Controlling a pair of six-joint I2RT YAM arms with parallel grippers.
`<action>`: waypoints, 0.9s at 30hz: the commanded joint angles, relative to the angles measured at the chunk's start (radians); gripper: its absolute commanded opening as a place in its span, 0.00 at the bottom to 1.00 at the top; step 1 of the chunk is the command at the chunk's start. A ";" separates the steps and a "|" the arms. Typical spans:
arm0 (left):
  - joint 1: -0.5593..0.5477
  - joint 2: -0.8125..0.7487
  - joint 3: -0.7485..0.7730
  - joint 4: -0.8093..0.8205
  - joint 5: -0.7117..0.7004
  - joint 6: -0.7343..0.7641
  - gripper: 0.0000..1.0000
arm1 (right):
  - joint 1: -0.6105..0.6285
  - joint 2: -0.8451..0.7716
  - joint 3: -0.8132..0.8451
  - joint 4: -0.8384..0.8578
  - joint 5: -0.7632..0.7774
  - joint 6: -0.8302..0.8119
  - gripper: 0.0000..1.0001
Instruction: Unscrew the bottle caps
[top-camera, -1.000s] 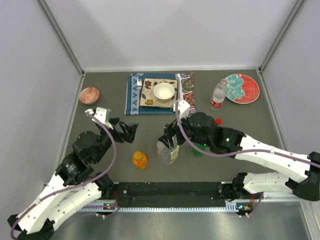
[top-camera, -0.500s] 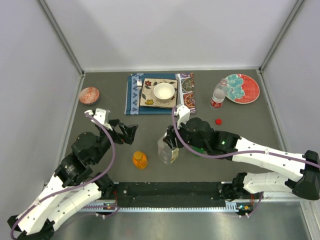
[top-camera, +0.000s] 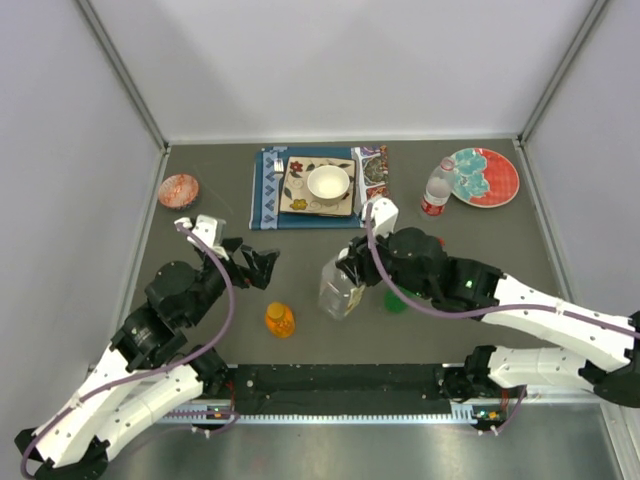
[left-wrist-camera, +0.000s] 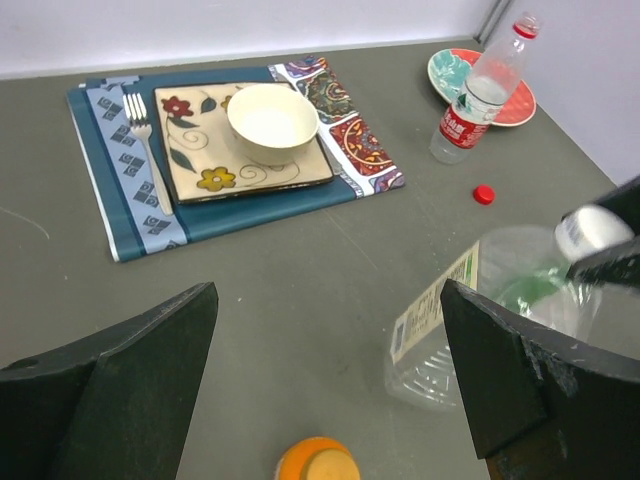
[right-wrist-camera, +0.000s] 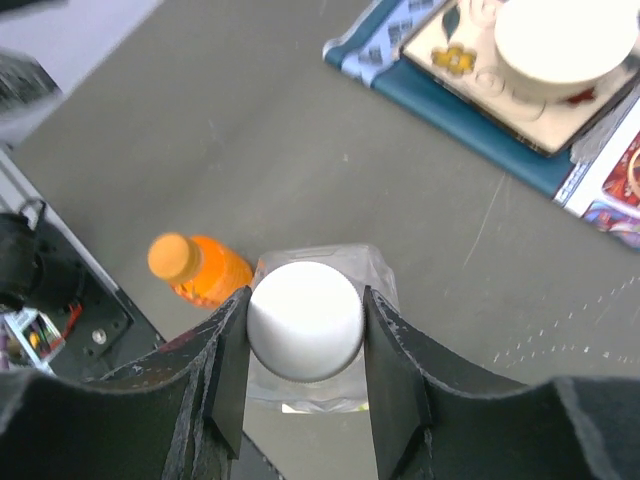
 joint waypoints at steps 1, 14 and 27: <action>-0.001 0.036 0.090 0.077 0.087 0.060 0.99 | -0.034 -0.042 0.157 0.000 -0.014 -0.076 0.00; 0.241 0.282 0.258 0.298 0.814 -0.119 0.99 | -0.459 -0.145 0.309 -0.001 -0.738 -0.008 0.00; 0.306 0.405 0.183 0.757 1.343 -0.393 0.99 | -0.497 -0.214 0.229 0.170 -1.105 0.044 0.00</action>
